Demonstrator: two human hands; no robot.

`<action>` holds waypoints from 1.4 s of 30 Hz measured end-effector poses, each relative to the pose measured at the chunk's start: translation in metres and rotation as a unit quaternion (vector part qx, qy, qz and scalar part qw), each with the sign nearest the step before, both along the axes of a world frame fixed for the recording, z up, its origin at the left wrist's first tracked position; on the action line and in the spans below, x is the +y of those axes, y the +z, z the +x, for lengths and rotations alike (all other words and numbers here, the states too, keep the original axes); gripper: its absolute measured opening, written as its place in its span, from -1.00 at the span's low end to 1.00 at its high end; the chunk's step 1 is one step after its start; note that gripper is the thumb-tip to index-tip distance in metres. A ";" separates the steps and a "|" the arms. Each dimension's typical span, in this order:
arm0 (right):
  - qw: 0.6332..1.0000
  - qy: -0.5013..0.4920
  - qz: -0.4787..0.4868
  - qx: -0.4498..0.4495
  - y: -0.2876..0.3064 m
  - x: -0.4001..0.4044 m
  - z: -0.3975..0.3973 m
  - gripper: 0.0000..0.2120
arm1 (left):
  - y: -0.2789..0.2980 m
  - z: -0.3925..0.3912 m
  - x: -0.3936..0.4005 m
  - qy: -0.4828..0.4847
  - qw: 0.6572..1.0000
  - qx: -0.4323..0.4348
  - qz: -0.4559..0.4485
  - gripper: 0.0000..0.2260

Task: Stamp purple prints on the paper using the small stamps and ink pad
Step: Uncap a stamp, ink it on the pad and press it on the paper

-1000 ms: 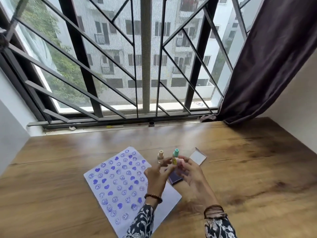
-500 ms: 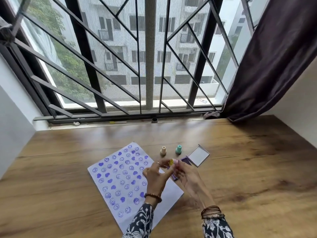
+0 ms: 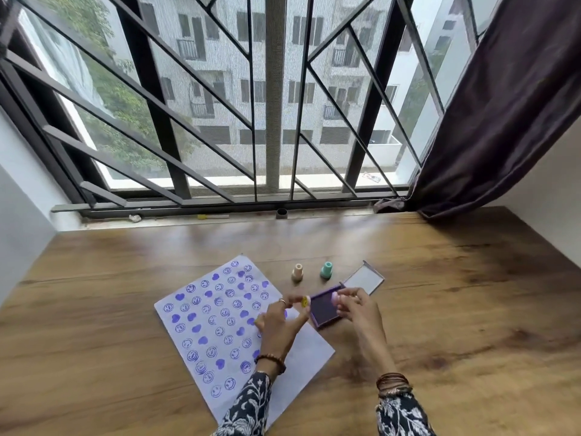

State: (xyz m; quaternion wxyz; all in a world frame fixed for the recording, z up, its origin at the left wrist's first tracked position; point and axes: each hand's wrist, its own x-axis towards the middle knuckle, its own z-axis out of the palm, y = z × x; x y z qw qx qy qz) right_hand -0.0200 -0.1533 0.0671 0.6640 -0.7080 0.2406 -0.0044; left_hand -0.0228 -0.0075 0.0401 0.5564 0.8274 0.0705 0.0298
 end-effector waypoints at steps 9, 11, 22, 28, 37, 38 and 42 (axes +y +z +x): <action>0.927 0.097 -0.358 -0.054 -0.009 -0.005 -0.006 -0.91 | -0.018 0.005 -0.004 -0.059 0.996 0.031 0.055 -0.80; 0.907 0.113 -0.401 -0.071 -0.013 -0.002 -0.007 -0.91 | -0.019 0.006 -0.003 -0.064 0.996 0.037 0.053 -0.78; 0.837 0.216 -0.502 -0.034 -0.006 0.005 0.015 -0.91 | -0.019 0.011 -0.004 -0.056 0.996 0.057 0.026 -0.76; 0.815 0.279 -0.503 0.062 0.011 0.007 0.042 -0.87 | -0.021 0.010 -0.001 -0.067 0.995 0.071 -0.001 -0.76; 0.827 0.300 -0.460 0.122 0.026 -0.001 0.051 -0.74 | 0.007 -0.002 0.039 -0.042 0.987 0.051 -0.145 -0.97; 0.852 0.269 -0.434 0.114 0.025 -0.002 0.043 -0.79 | 0.009 -0.007 0.050 -0.027 0.991 0.021 -0.126 -0.96; 0.953 0.115 -0.279 0.033 0.009 0.019 -0.007 -0.90 | 0.009 -0.030 0.087 0.046 0.995 -0.063 -0.056 -0.89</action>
